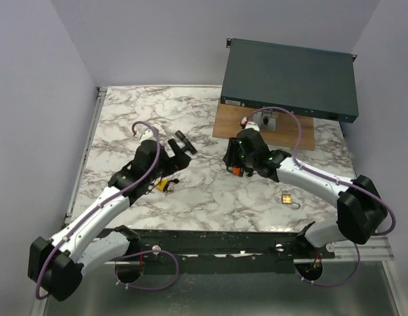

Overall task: Lock with the key
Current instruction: Pick up the lock from the center of the board.

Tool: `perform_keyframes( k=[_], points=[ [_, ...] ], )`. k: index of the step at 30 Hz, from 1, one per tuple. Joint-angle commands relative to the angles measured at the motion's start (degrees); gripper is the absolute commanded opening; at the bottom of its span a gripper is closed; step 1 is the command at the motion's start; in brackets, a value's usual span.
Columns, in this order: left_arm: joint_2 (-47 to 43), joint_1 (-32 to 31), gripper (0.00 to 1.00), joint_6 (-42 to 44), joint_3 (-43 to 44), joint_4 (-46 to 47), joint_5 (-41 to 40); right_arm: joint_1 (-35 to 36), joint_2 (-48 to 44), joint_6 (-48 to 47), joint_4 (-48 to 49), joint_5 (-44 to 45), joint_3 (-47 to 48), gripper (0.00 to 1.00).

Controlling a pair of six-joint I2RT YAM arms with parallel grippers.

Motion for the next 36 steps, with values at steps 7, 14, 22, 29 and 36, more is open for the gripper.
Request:
perform_keyframes(
  k=[7,14,22,29,36],
  points=[
    [-16.06,14.53,0.97,-2.54,-5.52,-15.6,2.15,14.32,13.59,-3.79,7.61,-6.65,8.97,0.57],
    [-19.72,20.93,0.97,1.96,-3.49,-21.74,4.91,20.63,25.65,-15.83,8.89,-9.52,19.96,0.71],
    [-19.87,25.95,0.96,6.18,-1.85,-21.82,10.79,22.81,30.81,-26.95,11.5,-10.3,25.05,0.84],
    [-18.61,29.81,0.96,7.72,0.2,-21.94,13.33,22.8,35.83,-33.08,9.89,-18.06,31.66,0.92],
    [-18.31,35.58,0.96,6.42,1.78,-22.67,13.5,22.89,42.57,-33.23,6.81,-23.65,38.29,0.93]
  ],
)
